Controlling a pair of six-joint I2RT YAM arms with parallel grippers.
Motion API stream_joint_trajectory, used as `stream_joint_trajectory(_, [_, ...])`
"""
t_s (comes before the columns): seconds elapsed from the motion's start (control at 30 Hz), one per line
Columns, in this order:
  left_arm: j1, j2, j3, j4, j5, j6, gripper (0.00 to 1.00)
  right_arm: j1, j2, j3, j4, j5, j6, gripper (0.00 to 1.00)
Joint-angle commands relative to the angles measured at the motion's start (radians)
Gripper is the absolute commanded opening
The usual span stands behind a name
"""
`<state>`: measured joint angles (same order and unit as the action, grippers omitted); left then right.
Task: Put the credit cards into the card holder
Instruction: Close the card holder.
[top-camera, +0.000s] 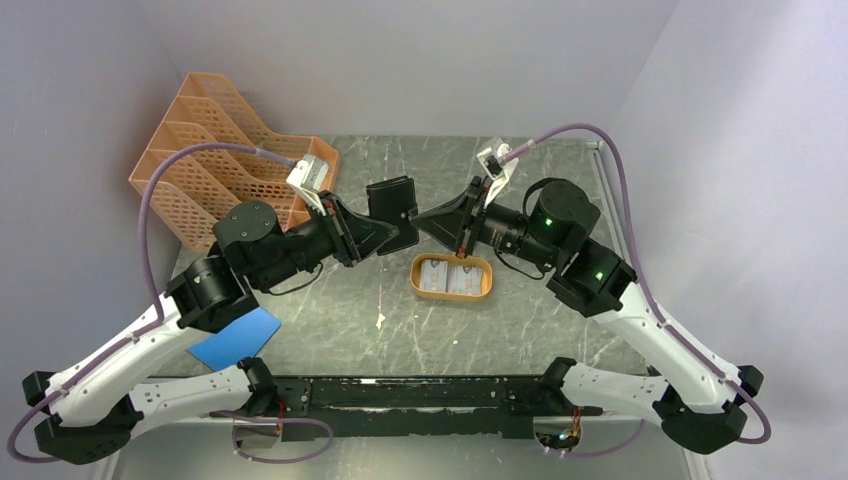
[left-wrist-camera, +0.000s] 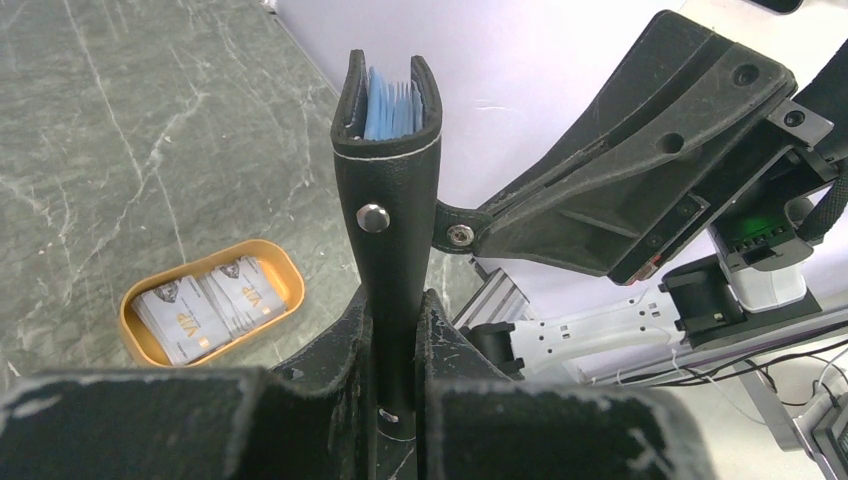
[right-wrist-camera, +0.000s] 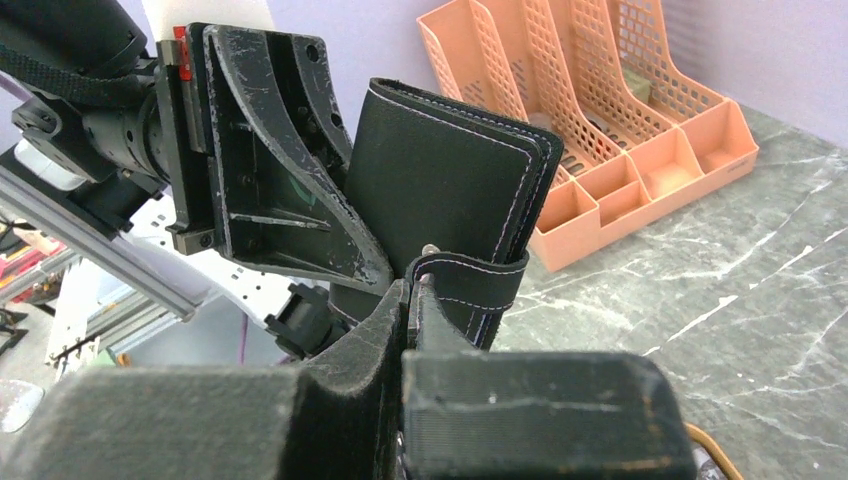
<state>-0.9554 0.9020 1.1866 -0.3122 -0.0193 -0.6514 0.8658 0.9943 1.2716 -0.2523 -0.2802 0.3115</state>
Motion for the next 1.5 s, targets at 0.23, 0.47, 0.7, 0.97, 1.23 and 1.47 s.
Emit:
stream_joint_trajectory(0.23, [0.001,0.016,0.057,0.030,0.047,0.036,0.05,0.002,0.025,0.012,0.011,0.037,0.014,0.00])
stream_joint_trajectory(0.47, [0.001,0.026,0.066,0.028,0.068,0.042,0.05,0.002,0.030,0.016,0.005,0.046,0.017,0.00])
stream_joint_trajectory(0.7, [0.001,0.034,0.074,0.027,0.088,0.044,0.05,0.004,0.043,0.032,-0.019,0.070,0.014,0.00])
stream_joint_trajectory(0.97, [0.001,0.020,0.067,0.014,0.073,0.049,0.05,0.003,0.051,0.048,-0.066,0.119,0.000,0.00])
stream_joint_trajectory(1.23, [0.000,0.017,0.066,0.016,0.082,0.049,0.05,0.005,0.067,0.053,-0.064,0.099,0.007,0.00])
stream_joint_trajectory(1.47, [0.001,0.026,0.071,0.024,0.098,0.050,0.05,0.020,0.095,0.075,-0.086,0.097,0.002,0.00])
